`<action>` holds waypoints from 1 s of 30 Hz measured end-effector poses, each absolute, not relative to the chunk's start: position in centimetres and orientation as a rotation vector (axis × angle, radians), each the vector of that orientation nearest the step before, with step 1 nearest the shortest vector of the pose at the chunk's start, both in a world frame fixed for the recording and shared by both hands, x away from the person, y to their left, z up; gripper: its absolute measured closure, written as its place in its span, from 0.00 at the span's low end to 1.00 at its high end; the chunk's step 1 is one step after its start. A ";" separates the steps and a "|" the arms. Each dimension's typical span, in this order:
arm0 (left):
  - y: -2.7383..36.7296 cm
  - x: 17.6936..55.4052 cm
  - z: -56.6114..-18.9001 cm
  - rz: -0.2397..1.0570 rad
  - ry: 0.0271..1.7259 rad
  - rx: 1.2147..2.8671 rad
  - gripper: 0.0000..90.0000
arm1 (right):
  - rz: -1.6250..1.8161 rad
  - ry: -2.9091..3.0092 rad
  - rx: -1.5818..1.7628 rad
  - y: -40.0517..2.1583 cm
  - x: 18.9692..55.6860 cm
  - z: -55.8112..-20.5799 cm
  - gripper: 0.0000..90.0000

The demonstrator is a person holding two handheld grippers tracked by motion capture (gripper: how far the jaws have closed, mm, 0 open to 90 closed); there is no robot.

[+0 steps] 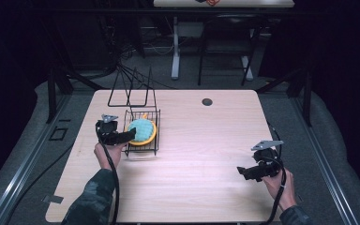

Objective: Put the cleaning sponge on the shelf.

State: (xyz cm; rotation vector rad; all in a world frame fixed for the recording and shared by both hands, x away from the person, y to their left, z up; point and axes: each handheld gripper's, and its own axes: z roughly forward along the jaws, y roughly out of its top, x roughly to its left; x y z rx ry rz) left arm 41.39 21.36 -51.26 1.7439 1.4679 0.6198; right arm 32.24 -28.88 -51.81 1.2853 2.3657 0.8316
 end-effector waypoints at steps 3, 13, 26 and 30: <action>21.8 40.8 -50.8 0.618 1.477 1.725 0.10 | 0.831 2.366 1.283 -28.8 32.2 -51.8 0.03; 22.6 38.6 -49.8 0.619 1.452 1.746 0.02 | 0.825 2.368 1.273 -28.7 32.2 -51.8 0.03; 22.5 35.3 -49.4 0.609 1.377 1.816 0.00 | 0.810 2.373 1.277 -28.7 32.2 -52.0 0.03; 22.4 34.3 -49.6 0.604 1.350 1.862 0.00 | 0.805 2.373 1.273 -28.6 32.1 -52.0 0.03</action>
